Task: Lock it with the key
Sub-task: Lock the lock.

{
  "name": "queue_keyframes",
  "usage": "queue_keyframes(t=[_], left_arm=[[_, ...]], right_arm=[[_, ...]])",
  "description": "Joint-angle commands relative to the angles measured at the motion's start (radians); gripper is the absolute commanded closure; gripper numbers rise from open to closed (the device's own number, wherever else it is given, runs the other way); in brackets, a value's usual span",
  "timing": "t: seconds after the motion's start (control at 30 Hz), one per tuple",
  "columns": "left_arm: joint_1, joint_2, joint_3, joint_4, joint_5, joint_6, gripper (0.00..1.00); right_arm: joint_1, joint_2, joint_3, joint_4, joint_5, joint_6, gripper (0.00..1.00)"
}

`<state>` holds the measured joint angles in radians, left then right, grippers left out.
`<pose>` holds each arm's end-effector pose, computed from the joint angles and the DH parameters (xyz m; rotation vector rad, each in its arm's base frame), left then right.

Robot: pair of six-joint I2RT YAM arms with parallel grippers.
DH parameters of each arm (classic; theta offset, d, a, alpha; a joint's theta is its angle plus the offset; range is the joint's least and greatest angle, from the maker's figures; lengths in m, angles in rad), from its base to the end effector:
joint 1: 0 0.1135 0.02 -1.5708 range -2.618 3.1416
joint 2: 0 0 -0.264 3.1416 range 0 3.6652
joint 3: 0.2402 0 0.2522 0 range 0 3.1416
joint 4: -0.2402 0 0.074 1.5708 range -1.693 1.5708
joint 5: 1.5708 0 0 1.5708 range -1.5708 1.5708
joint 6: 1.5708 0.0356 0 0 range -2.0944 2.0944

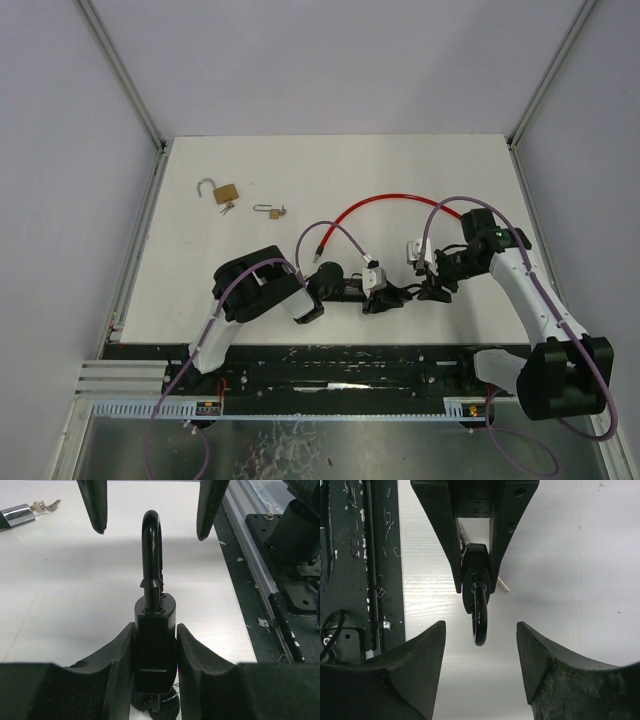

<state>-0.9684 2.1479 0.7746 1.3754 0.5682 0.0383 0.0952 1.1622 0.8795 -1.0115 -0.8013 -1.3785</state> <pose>0.1967 -0.3198 0.1065 1.2016 1.1953 -1.1556 0.1907 0.0439 0.2500 -1.7046 1.6697 0.6098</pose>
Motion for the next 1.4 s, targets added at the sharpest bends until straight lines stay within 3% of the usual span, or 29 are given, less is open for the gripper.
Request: queue_keyframes(t=[0.0, 0.4, 0.57, 0.67, 0.97, 1.37], left_arm=[[-0.005, -0.005, 0.036, 0.090, -0.012, 0.001, 1.00], [-0.005, -0.006, 0.035, 0.092, -0.013, 0.002, 1.00], [-0.005, -0.007, 0.036, 0.091, -0.015, 0.003, 1.00], [-0.005, -0.006, 0.037, 0.090, -0.015, 0.004, 1.00], [-0.004, -0.006, 0.037, 0.084, -0.021, 0.008, 1.00], [-0.004, -0.004, 0.043, 0.060, -0.046, 0.023, 1.00]], right_arm=[[-0.005, 0.042, 0.052, -0.031, -0.006, -0.028, 0.38], [-0.005, 0.059, 0.062, -0.063, 0.002, -0.031, 0.58], [-0.005, 0.090, 0.078, -0.103, -0.003, -0.056, 0.88], [-0.005, 0.105, 0.079, -0.113, -0.014, -0.060, 0.96], [0.000, 0.125, 0.025, -0.081, -0.071, -0.075, 1.00], [0.134, 0.131, -0.050, 0.112, -0.027, 0.129, 1.00]])
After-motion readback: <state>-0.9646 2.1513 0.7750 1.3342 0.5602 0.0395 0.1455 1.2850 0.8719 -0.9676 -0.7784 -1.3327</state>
